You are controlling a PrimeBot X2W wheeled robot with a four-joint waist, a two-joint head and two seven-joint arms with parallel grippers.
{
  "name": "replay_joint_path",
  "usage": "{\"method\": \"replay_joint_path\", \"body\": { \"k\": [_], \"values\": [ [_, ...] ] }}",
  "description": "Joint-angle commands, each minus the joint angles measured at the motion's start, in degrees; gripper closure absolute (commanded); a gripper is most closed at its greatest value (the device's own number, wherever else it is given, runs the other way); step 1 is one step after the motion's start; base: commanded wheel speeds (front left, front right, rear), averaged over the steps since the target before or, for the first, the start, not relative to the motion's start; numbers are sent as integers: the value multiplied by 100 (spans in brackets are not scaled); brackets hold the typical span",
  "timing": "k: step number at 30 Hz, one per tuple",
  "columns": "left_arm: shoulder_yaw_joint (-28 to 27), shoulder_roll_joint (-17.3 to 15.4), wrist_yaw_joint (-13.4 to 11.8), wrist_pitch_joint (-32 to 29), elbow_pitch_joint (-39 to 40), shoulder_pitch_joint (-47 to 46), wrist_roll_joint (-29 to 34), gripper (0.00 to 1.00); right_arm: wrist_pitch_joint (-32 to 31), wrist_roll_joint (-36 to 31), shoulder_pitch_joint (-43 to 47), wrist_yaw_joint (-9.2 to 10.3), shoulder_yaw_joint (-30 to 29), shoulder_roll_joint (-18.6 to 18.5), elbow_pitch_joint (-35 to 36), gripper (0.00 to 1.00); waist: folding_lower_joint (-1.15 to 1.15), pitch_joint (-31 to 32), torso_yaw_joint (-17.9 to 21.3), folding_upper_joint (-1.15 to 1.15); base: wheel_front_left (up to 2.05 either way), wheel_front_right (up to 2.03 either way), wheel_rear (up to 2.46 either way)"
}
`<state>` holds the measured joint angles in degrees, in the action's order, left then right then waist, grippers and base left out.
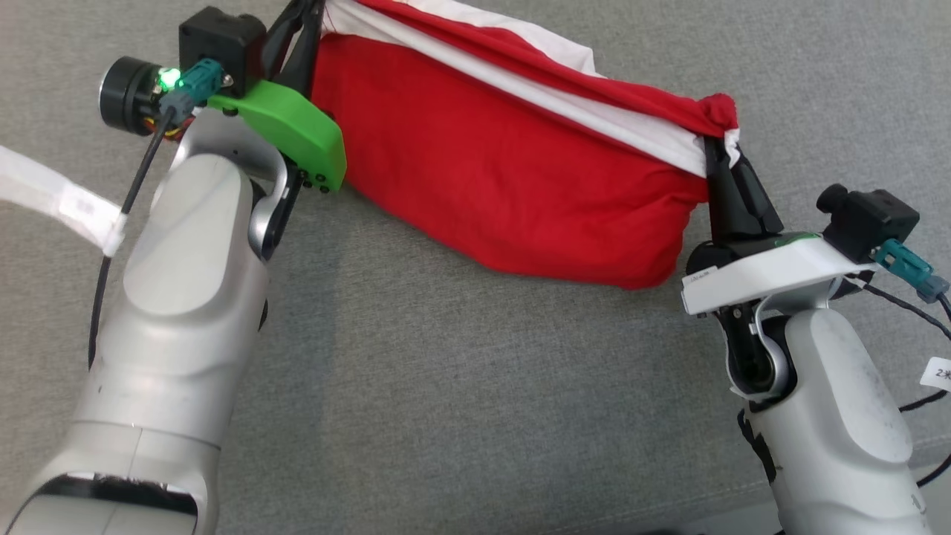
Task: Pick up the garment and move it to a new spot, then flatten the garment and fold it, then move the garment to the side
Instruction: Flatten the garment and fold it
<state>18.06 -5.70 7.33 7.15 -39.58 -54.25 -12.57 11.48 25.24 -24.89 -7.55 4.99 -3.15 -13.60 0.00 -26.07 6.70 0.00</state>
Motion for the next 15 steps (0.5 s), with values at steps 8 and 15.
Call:
{"method": "replay_joint_path", "body": {
  "k": [8,15],
  "values": [
    [124,64,4,388,-1772,-1188,-205,100,215,252,-772,11,299,-5,-714,60,0,-610,585,0,0,0,0],
    [190,151,2,732,-2269,-1346,-422,0,369,-65,-677,9,569,-319,-422,0,0,-554,546,0,0,0,0]
  ]
}}
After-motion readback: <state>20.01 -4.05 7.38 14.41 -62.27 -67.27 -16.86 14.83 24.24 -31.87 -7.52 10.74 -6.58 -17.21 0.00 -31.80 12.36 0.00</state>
